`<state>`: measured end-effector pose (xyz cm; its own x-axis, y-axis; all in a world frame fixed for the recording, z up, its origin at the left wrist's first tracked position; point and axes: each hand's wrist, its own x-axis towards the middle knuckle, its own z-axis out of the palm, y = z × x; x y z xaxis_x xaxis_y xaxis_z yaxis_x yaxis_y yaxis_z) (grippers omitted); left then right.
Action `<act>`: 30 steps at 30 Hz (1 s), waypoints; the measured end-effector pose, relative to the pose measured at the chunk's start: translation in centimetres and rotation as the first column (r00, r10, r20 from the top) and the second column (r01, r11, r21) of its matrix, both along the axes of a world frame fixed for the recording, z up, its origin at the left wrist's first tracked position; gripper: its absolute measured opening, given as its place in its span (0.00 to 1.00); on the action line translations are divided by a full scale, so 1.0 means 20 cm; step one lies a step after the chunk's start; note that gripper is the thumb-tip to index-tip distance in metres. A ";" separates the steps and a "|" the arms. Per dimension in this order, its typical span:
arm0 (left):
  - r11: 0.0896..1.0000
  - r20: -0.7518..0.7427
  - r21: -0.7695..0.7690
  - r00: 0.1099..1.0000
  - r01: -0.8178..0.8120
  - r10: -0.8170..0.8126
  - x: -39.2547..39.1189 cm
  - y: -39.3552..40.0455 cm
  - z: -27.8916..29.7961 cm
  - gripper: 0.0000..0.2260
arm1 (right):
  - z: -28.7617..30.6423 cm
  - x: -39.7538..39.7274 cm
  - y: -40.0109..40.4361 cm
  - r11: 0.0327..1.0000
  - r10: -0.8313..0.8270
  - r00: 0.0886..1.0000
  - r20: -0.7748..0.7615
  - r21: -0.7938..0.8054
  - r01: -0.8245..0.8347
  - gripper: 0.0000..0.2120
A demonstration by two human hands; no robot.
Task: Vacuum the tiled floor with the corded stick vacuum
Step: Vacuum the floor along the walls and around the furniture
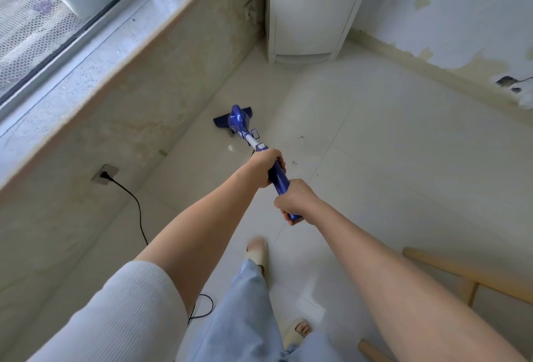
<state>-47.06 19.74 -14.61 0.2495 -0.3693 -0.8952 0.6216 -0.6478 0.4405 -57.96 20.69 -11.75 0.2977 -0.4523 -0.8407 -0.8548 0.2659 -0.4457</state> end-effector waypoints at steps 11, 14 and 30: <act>1.000 -0.035 -0.019 0.999 0.010 -0.010 -0.64 0.47 0.08 0.06 | 0.20 -0.64 0.46 0.985 0.114 0.992 -0.059 -0.121 -0.121 0.09; 1.000 -0.010 0.000 1.000 0.015 -0.015 -0.80 0.60 0.12 0.05 | 0.25 -0.79 0.61 0.977 0.134 0.989 -0.067 -0.158 -0.143 0.10; 0.990 0.013 -0.028 0.990 -0.142 0.142 -0.89 0.96 0.23 0.09 | 0.34 -0.86 0.95 0.941 0.220 0.974 -0.053 -0.251 -0.226 0.09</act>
